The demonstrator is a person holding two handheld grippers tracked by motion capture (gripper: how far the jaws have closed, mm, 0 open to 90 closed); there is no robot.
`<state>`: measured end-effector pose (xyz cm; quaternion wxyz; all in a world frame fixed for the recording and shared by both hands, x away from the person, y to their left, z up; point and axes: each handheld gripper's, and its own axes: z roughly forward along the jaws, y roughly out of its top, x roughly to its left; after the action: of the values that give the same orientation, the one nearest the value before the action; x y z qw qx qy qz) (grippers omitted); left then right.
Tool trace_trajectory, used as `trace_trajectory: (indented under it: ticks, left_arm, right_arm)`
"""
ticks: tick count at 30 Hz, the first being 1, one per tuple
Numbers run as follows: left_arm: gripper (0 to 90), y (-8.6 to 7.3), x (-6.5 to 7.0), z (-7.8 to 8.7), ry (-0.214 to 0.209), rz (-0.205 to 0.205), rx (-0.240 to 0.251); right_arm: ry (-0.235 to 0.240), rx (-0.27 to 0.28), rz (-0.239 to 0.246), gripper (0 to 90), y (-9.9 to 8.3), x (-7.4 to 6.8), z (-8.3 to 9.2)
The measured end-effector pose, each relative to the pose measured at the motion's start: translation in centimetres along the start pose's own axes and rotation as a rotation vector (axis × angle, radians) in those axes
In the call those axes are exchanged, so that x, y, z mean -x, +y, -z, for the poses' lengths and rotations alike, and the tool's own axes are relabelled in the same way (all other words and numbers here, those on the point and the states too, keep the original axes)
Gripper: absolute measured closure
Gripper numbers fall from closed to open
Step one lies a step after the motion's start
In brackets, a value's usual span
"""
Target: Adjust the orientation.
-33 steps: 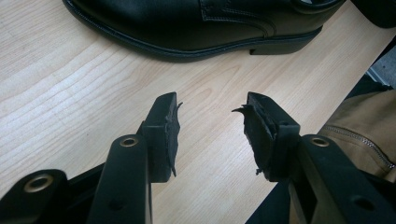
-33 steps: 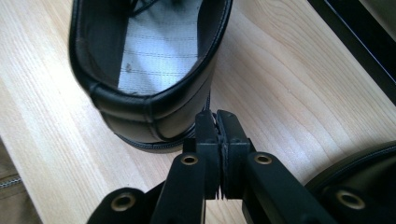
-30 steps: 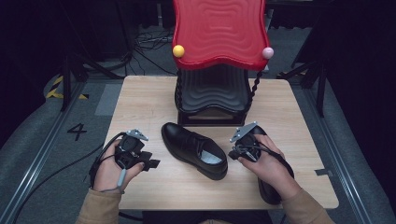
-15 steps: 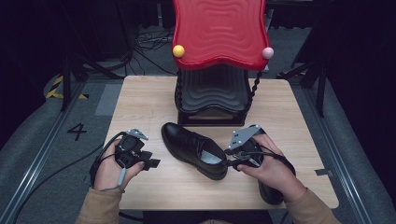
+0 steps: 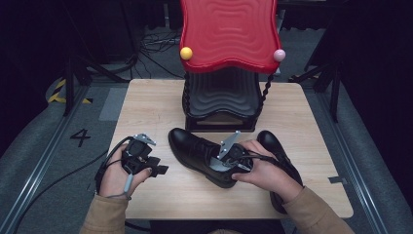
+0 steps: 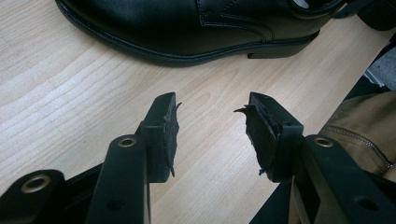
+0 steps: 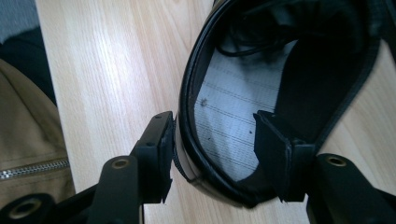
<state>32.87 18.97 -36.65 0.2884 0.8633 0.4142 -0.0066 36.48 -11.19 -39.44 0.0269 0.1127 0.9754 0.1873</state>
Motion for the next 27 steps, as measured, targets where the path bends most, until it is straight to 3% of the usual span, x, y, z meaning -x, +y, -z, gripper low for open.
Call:
trace_trajectory:
  ticks: [5, 6, 9, 12, 14, 20, 27]
  left_arm:
    - [53.9, 0.0, -0.1, 0.1, 0.000, 0.001, 0.003]
    - [53.9, -0.1, -0.1, 0.1, 0.000, 0.002, 0.004]
    - [53.9, -0.1, -0.1, 0.1, 0.000, 0.002, 0.005]
    - [54.0, -0.1, -0.1, 0.1, 0.001, 0.004, 0.006]
    - [54.0, -0.2, -0.2, 0.2, 0.002, 0.003, 0.007]
    - [54.0, -0.1, -0.2, 0.1, 0.001, 0.005, 0.003]
    - [54.1, 0.0, -0.4, 0.0, -0.005, 0.006, 0.006]
  right_arm:
    - [0.024, -0.056, 0.021, 57.6, 0.4, -0.1, -1.1]
    - [0.052, -0.080, 0.029, 65.8, 0.5, -0.2, -1.6]
    - [0.064, -0.085, 0.044, 72.6, 0.6, -0.2, -1.8]
    - [0.112, -0.093, 0.037, 80.8, 0.8, -0.6, -1.7]
    - [0.147, -0.074, 0.031, 81.8, 0.8, -0.8, -1.7]
    - [0.132, -0.053, 0.054, 81.9, 0.9, -1.2, -1.4]
    - [0.127, -0.027, 0.040, 81.4, 0.0, -2.4, 0.1]
